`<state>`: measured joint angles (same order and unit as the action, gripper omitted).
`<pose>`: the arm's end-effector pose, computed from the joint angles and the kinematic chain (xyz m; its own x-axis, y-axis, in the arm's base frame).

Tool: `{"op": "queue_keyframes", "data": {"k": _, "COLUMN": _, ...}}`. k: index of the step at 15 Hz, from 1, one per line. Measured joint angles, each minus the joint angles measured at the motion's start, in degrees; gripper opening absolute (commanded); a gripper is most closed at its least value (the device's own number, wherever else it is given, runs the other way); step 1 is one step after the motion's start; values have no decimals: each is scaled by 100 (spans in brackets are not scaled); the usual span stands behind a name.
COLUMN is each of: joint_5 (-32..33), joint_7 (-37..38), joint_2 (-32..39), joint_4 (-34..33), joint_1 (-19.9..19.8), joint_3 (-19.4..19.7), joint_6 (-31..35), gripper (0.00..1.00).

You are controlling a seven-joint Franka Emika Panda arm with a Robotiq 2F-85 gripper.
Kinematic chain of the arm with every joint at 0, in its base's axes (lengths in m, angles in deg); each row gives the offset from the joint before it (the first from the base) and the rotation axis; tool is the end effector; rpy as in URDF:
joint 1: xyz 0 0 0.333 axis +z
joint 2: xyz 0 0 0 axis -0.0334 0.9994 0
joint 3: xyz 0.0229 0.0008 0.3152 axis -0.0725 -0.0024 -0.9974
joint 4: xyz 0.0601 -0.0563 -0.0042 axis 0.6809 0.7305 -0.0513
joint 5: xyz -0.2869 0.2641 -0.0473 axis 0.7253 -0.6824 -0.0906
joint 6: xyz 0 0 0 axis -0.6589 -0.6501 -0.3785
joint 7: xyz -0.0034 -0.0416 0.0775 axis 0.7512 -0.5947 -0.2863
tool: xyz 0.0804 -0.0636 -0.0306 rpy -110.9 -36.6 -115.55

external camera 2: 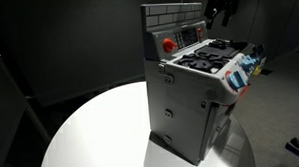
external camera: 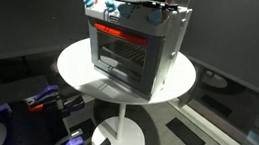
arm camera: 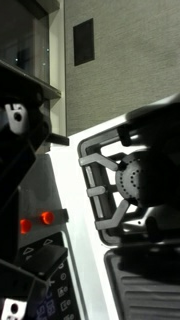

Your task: Press the right top button on the stove

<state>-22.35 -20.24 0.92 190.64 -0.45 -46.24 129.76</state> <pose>0.6046 0.0257 0.5094 0.9834 -0.0696 0.1675 -0.0746 -0.9969 0.0239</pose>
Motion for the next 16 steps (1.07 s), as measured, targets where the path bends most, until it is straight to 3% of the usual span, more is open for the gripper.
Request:
{"op": "queue_keyframes", "data": {"k": 9, "joint_5": -151, "joint_7": -601, "joint_2": -436, "joint_4": 115, "joint_1": 10, "joint_3": -24, "joint_6": -1339, "gripper": 100}}
{"op": "queue_keyframes", "data": {"k": 16, "joint_5": -261, "joint_7": -1339, "joint_2": -1053, "joint_4": 711, "joint_1": 46, "joint_3": -67, "joint_6": -1552, "gripper": 100}}
